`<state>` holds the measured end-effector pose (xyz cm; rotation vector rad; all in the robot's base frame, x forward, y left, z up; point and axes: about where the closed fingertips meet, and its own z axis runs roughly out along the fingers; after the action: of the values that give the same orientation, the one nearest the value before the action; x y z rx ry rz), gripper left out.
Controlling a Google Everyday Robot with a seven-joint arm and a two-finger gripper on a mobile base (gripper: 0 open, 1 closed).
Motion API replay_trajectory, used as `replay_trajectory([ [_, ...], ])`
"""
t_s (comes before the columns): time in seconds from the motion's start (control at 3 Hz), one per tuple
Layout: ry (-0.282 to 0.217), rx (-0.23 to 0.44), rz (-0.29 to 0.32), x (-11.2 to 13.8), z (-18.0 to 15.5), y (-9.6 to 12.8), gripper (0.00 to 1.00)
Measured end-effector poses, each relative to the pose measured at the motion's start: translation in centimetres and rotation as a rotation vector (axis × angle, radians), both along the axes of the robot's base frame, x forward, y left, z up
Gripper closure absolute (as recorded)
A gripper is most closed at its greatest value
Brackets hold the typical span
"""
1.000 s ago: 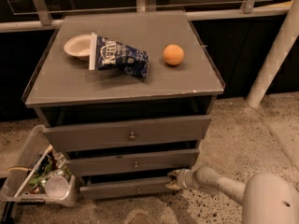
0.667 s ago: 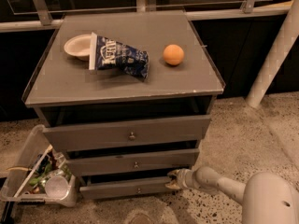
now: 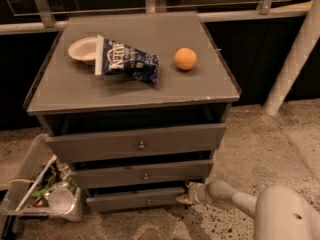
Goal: Open bottom drawer
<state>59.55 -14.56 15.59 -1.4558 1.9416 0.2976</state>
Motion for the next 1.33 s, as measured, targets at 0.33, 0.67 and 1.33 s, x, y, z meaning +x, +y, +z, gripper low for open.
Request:
replay_trajectory([
  [0.33,0.0,0.0,0.0,0.0,0.4,0.0,0.41],
  [0.67,0.011,0.0,0.0,-0.4,0.4,0.0,0.64],
  [1.33,-0.007,-0.019,0.013,-0.7,1.5,-0.9,1.0],
])
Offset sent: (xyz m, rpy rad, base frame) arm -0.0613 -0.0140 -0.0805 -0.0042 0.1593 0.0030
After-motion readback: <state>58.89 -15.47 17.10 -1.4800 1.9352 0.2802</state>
